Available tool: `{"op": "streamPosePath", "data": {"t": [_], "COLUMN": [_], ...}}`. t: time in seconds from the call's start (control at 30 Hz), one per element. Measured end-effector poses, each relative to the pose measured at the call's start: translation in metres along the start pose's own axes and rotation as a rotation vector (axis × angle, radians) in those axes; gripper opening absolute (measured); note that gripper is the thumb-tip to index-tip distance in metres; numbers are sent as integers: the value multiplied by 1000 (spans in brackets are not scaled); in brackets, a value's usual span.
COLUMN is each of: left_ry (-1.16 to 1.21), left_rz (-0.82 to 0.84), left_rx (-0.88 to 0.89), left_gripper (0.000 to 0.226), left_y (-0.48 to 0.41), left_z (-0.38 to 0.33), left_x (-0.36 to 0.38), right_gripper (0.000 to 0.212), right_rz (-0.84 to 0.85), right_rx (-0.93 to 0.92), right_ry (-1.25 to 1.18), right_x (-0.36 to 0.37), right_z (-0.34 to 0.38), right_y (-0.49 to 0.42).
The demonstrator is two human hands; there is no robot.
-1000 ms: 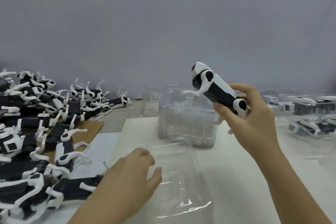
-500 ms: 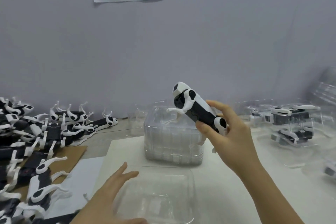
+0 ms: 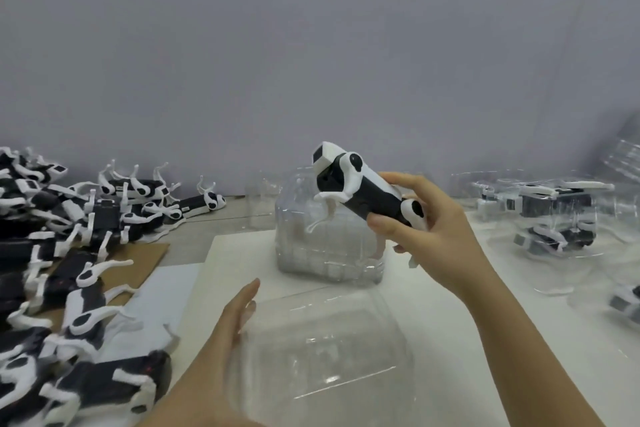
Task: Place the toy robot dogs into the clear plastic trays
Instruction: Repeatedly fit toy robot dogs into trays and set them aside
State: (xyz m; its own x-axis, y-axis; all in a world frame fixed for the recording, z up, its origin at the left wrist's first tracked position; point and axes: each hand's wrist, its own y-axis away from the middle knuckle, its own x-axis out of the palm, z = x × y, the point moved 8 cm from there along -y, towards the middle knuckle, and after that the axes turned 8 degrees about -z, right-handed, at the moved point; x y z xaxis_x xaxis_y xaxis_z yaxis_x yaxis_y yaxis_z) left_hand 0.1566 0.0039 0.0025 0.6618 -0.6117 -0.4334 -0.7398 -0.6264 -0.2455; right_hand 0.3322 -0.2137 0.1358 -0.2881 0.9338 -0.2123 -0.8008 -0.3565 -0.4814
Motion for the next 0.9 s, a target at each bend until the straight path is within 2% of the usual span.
{"op": "streamPosePath", "data": {"t": [0.03,0.07,0.1,0.13,0.17,0.2,0.33,0.4,0.5,0.8,0.9], "left_ry": [26,97,127,73,63,78,131,117,109,147,174], "left_rz": [51,223,265,227,223,233,246,253,267,289,304], "left_rx": [62,159,209,151,140,132,128,126,139,135,112], "left_gripper": [38,54,84,112,126,130,133,133,122,120,119], "left_y": [3,10,9,4,7,9,6,8,8,8,6], "left_z": [3,-3,-3,2,7,9,7,7,6,5,7], "left_x": [3,18,19,20,20,19,21,21,21,22,21], "right_gripper": [43,44,44,44,43,44,47,40,37,43,46], "right_rz": [53,119,182,250,321,390,632,761,868,907,884], "right_rx": [3,12,26,45,66,81,75,32,-25,-155,-309], "right_ry": [-23,-38,-29,-9,14,42,351,542,760,876,975], "right_x": [4,11,14,20,28,35,57,69,80,100,108], "right_z": [0,-1,-3,-6,-10,-14,-26,-29,-34,-48,-51], "right_y": [1,3,6,9,12,16,27,31,32,45,53]}}
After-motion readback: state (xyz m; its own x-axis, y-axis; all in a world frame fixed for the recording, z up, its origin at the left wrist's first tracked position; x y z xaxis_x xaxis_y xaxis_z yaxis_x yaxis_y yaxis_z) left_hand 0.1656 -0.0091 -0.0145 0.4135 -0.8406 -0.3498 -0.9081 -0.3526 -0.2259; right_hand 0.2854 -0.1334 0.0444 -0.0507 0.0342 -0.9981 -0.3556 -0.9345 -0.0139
